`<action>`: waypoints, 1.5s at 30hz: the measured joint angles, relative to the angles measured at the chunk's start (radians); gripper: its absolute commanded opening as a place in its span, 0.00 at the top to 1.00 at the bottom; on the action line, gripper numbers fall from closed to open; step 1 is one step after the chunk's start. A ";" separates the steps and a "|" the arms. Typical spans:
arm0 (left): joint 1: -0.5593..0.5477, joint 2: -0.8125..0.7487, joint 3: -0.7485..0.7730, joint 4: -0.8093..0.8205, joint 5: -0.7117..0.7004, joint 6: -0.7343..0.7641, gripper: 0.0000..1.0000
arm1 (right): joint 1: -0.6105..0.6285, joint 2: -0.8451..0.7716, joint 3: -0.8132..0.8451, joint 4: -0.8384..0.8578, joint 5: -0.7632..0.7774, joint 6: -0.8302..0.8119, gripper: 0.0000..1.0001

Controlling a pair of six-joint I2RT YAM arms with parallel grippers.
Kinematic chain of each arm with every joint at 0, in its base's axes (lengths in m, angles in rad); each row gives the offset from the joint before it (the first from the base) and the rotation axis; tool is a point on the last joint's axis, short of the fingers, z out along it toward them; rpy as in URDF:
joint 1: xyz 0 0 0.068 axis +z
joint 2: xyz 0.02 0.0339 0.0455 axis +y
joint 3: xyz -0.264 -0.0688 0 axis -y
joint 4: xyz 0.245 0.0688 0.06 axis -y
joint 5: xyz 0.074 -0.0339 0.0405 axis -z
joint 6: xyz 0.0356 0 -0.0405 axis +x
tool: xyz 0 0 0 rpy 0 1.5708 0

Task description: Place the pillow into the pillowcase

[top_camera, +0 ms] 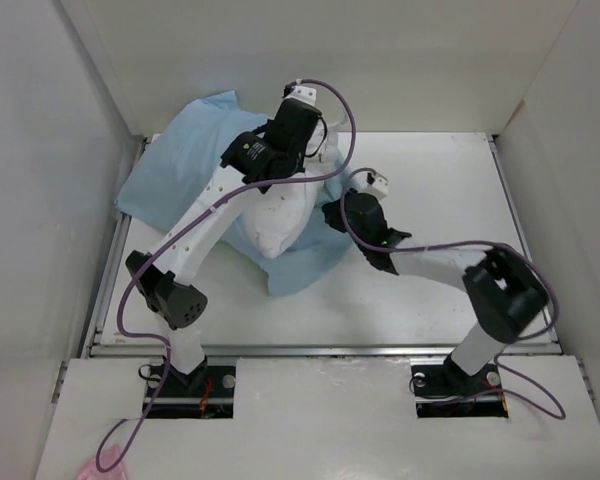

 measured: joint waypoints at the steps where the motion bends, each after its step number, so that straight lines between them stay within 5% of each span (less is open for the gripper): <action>1: 0.002 -0.007 -0.026 0.021 0.009 -0.002 1.00 | 0.000 -0.069 -0.046 -0.025 -0.001 -0.007 1.00; 9: 0.028 -0.039 -0.315 0.285 0.159 -0.017 1.00 | -0.037 -0.609 -0.241 -0.314 -0.029 -0.097 1.00; 16: 0.095 -0.067 -0.537 0.490 0.314 -0.060 1.00 | -0.152 -0.877 -0.239 -0.585 0.039 -0.190 1.00; 21: 0.160 -0.016 -0.593 0.560 0.346 -0.096 1.00 | -0.155 -0.930 -0.186 -0.710 0.050 -0.230 1.00; 28: 0.109 0.088 -0.499 0.563 0.406 -0.076 0.98 | -0.158 -0.916 -0.150 -0.732 -0.035 -0.334 1.00; 31: 0.047 0.164 -0.413 0.553 0.418 -0.043 0.82 | -0.161 -0.859 -0.061 -0.703 -0.106 -0.396 1.00; 33: 0.011 0.193 -0.390 0.564 0.438 -0.018 0.61 | -0.164 -0.819 -0.004 -0.685 -0.141 -0.432 1.00; 36: -0.032 0.217 -0.376 0.579 0.464 -0.002 0.51 | -0.166 -0.785 0.045 -0.671 -0.193 -0.469 1.00; 39: -0.052 0.248 -0.323 0.563 0.505 0.001 0.28 | -0.170 -0.747 0.070 -0.669 -0.218 -0.491 1.00; 40: -0.053 0.251 -0.315 0.561 0.521 0.000 0.00 | -0.171 -0.733 0.071 -0.669 -0.217 -0.495 1.00; 45: -0.053 0.173 -0.356 0.542 0.554 -0.006 0.00 | -0.175 -0.679 0.072 -0.667 -0.145 -0.491 1.00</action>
